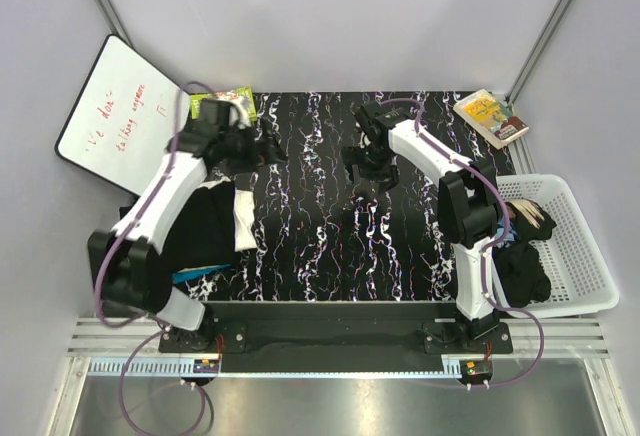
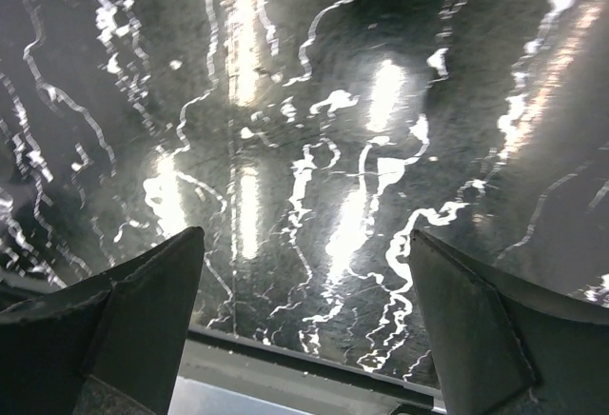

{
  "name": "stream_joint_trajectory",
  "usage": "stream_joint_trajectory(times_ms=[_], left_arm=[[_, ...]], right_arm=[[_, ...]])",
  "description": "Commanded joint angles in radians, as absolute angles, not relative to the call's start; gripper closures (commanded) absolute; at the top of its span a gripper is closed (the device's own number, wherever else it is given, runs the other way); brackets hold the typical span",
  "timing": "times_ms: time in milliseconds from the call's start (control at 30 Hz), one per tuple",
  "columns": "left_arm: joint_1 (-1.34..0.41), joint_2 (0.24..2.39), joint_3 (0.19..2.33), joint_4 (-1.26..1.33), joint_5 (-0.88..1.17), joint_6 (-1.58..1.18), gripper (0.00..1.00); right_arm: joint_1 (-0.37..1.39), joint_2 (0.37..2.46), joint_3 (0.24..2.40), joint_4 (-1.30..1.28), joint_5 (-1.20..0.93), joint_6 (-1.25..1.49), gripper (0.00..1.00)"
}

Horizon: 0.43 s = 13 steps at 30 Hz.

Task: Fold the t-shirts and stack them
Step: Put the neatly folded tshirt into the corner of the board with the left arm

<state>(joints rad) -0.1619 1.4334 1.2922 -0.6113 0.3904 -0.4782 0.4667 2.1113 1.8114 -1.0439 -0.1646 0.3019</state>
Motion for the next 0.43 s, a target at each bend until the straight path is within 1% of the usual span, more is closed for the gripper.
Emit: stream_joint_trajectory(times_ms=[0, 200, 333, 400], left_arm=[[-0.316, 1.628, 1.448, -0.822, 0.148, -0.348, 0.01], [-0.455, 1.827, 1.592, -0.903, 0.127, -0.298, 0.01], [-0.489, 1.867, 1.634, -0.914, 0.147, -0.284, 0.01], [-0.494, 1.885, 1.67, -0.925, 0.117, -0.281, 0.01]], right_arm=[[0.43, 2.073, 1.807, -1.035, -0.075, 0.33, 0.04], [0.282, 2.025, 1.73, -1.006, -0.068, 0.33, 0.0], [0.224, 2.002, 1.721, -1.006, -0.045, 0.305, 0.0], [0.212, 1.988, 1.72, -1.002, -0.025, 0.296, 0.0]])
